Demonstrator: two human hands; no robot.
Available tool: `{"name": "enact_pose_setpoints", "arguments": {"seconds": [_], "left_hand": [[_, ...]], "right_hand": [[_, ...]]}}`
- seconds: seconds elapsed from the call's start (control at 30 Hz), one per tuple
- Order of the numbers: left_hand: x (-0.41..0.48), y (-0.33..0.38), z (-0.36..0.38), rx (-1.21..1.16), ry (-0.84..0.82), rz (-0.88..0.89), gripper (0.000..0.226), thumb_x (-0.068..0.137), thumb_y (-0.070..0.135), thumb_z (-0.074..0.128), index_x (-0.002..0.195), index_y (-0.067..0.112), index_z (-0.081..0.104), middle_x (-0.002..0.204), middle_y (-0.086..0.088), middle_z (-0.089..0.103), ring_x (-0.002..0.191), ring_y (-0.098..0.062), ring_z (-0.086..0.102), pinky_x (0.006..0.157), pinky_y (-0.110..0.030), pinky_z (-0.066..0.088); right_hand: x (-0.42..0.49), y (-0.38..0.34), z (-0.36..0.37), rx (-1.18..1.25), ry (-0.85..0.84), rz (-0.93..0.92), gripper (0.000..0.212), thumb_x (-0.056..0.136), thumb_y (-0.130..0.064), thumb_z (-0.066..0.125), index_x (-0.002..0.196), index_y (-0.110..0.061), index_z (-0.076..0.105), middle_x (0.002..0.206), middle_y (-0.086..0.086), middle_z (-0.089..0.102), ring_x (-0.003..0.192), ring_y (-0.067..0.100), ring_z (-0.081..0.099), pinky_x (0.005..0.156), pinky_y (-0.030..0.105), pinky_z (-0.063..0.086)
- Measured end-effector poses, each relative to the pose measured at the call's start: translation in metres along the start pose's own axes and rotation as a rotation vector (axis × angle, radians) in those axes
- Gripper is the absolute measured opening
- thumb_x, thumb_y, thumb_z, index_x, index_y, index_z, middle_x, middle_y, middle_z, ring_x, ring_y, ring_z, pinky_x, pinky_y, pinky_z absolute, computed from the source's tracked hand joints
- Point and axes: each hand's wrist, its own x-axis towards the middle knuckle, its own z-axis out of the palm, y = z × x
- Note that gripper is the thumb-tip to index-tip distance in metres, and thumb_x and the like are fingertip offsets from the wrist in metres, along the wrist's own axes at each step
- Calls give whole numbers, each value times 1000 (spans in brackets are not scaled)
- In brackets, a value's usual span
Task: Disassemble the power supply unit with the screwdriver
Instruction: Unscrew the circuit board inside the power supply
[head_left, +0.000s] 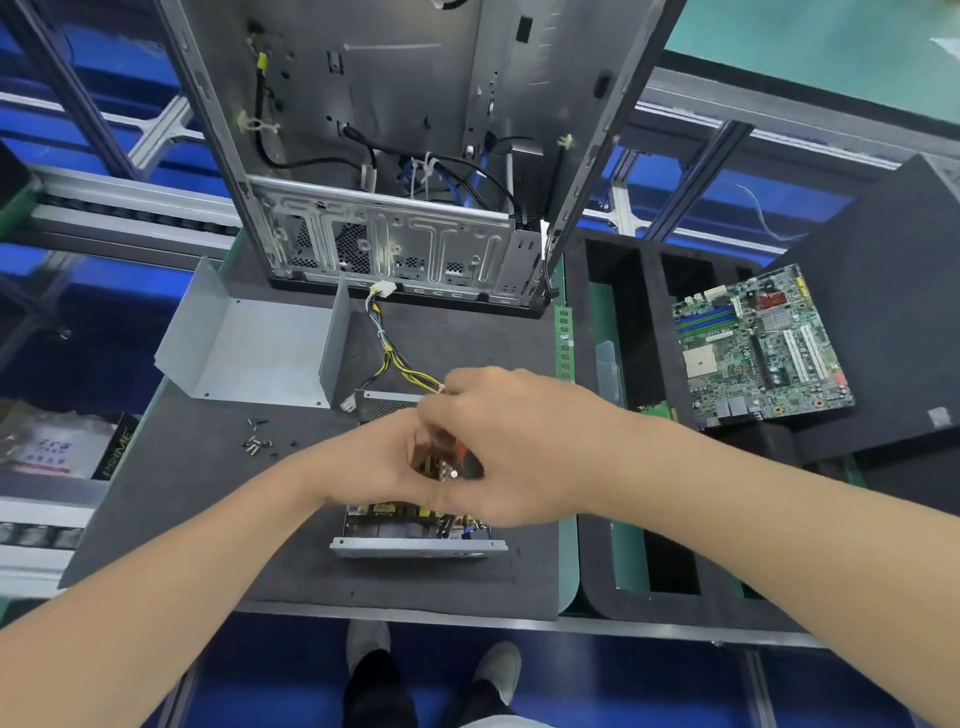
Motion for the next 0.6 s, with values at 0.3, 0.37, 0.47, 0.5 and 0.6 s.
{"name": "enact_pose_setpoints", "arguments": {"seconds": [0.3, 0.37, 0.47, 0.5, 0.6], "left_hand": [[-2, 2, 0, -23, -35, -11, 14, 86, 29, 87, 91, 26, 74, 90, 5, 70, 91, -14, 62, 88, -27, 48], [-2, 3, -1, -34, -31, -11, 18, 87, 18, 84, 97, 29, 75, 101, 4, 73, 100, -14, 65, 94, -25, 48], [-3, 6, -1, -39, -35, 13, 30, 89, 2, 80, 101, 30, 76, 109, 3, 74, 108, -13, 66, 98, -21, 46], [-3, 7, -1, -45, -38, 17, 35, 89, -1, 78, 104, 30, 76, 112, 3, 74, 111, -13, 66, 99, -20, 46], [-4, 8, -1, -25, -20, 38, 43, 90, -10, 74, 116, 24, 75, 120, -7, 73, 117, -19, 65, 103, -27, 47]], "right_hand": [[2, 4, 3, 75, 55, 54, 17, 94, -28, 56, 81, -24, 46, 86, 1, 48, 86, 36, 61, 69, 45, 57], [2, 6, 1, 75, 66, 59, 15, 93, -29, 56, 82, -23, 48, 87, 2, 50, 87, 36, 61, 70, 45, 57], [0, 10, -1, 92, 89, 58, 11, 92, -29, 57, 84, -21, 55, 86, 2, 54, 84, 35, 62, 69, 46, 57], [-1, 11, -2, 98, 95, 56, 11, 92, -29, 57, 84, -22, 56, 84, 2, 55, 84, 35, 62, 68, 46, 58], [-4, 16, -6, 113, 99, 66, 15, 91, -34, 60, 81, -24, 55, 83, 0, 56, 84, 33, 62, 69, 45, 58]]}}
